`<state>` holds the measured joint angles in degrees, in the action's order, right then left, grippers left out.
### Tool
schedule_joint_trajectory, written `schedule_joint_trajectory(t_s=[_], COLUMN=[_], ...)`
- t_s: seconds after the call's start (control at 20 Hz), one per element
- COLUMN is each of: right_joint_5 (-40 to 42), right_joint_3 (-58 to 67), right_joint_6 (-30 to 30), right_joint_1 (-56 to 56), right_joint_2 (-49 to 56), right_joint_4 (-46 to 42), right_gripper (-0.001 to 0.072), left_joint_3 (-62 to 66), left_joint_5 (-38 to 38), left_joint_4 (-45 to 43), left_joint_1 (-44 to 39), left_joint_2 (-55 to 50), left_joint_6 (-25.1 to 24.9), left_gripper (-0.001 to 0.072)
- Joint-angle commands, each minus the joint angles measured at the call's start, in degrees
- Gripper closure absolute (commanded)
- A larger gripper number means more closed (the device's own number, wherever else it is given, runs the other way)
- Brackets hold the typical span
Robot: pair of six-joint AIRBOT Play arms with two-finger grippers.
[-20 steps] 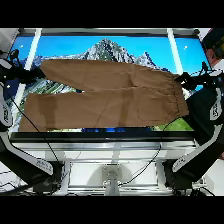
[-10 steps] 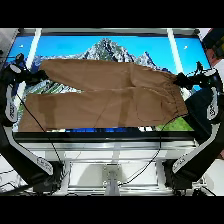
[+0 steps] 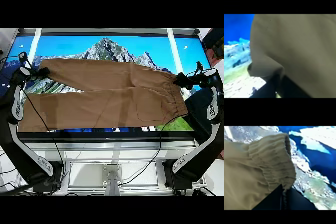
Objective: Fold the clothes and pants, and hang the long-sleeved shirts on hangers.
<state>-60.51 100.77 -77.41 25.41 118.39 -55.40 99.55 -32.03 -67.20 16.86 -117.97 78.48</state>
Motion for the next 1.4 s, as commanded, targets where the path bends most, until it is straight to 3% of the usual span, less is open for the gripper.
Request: schedule_joint_trajectory(t_s=[0.0, 0.3, 0.55, 0.7, 0.95, 1.0, 1.1, 1.15, 1.35], right_joint_5=[-0.2, -2.2, -5.9, -6.2, -6.3, -6.3, -6.4, -6.3, -6.3], right_joint_3=[0.1, 0.6, 4.4, 4.5, 4.5, 4.5, 4.5, 4.5, 4.5], right_joint_6=[0.0, 0.0, 0.0, 0.0, 0.0, 0.0, 0.0, 0.0, 0.0], right_joint_1=[0.0, 0.0, 0.0, 0.0, 0.0, 0.0, 0.0, 0.0, 0.0], right_joint_2=[0.0, -0.2, -0.2, -0.3, -0.3, -0.3, -0.3, -0.3, -0.3], right_joint_4=[0.1, 0.0, -0.5, -0.6, -1.0, -1.5, -2.1, -2.2, -2.3], right_gripper=[0.0682, 0.0682, 0.0682, 0.0682, 0.0682, 0.0682, 0.0682, 0.0682, 0.0682], left_joint_3=[0.1, 0.1, 0.1, 0.1, 0.0, 0.0, 0.0, 0.0, 0.0], left_joint_5=[1.7, -3.0, -25.5, -34.8, -36.1, -36.1, -36.1, -36.1, -33.1], left_joint_4=[0.0, -1.6, -17.3, -22.9, -23.2, -23.2, -23.2, -23.2, -23.3], left_joint_1=[-0.3, 0.0, 0.5, 0.6, 1.0, 1.0, 1.0, 1.0, 1.0], left_joint_2=[-0.5, 5.8, 18.8, 23.7, 20.2, 18.7, 16.2, 15.4, 14.5], left_joint_6=[0.0, -0.1, 0.0, 0.0, 0.0, 0.0, 0.0, 0.2, 0.2], left_gripper=[0.0693, 0.0695, 0.0696, 0.0696, 0.0684, 0.0593, 0.0089, 0.0052, 0.0072])
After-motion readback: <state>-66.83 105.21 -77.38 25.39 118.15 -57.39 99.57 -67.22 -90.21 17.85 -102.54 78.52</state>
